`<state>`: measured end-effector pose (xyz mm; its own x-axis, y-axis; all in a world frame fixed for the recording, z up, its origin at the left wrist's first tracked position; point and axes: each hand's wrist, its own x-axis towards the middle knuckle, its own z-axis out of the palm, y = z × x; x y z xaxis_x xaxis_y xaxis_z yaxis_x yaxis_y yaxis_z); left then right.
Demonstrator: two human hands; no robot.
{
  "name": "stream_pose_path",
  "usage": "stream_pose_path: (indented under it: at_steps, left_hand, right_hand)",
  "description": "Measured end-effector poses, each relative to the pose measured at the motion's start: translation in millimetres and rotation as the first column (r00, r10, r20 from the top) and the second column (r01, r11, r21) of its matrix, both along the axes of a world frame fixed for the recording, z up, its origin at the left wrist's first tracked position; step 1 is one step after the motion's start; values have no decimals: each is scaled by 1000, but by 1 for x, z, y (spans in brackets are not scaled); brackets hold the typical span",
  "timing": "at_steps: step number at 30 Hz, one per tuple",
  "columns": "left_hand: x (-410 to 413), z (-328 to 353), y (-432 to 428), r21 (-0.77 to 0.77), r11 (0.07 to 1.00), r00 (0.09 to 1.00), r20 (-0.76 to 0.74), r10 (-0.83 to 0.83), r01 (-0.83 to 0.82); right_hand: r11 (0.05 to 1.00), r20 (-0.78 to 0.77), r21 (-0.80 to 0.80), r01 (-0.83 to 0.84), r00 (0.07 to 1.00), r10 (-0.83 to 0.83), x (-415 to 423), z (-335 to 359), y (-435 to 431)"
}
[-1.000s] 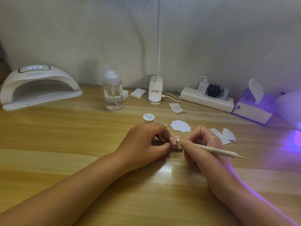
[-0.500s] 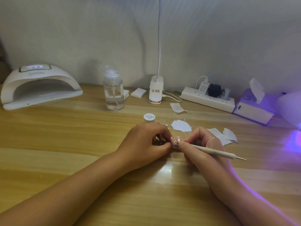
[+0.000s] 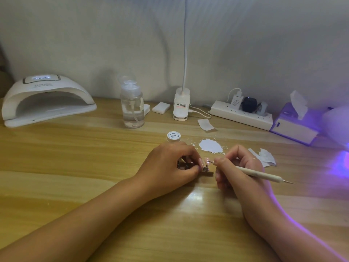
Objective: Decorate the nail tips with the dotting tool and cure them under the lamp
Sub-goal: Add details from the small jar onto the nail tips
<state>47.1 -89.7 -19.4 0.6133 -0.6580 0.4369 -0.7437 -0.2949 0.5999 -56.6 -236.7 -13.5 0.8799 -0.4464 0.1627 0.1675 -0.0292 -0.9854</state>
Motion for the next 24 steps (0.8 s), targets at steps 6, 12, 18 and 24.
stream_pose_path:
  at_steps: [6,12,18,24]
  left_hand:
    - [1,-1,1,24,998,998,-4,66,-66]
    - [1,5,5,99,992,996,-37,81,-77]
    - [11,16,14,267,963,994,-95,54,-27]
    - [18,27,21,170,984,984,-176,-26,56]
  right_hand:
    - [996,75,4,87,993,-87,1,-1,-4]
    - [970,-9,-140,198,980,-201,12,-2,-30]
    - [898,-98,-383,217,957,-274,19,-8,-41]
    - [893,-113,-402,204,957,-269,19,-10,-43]
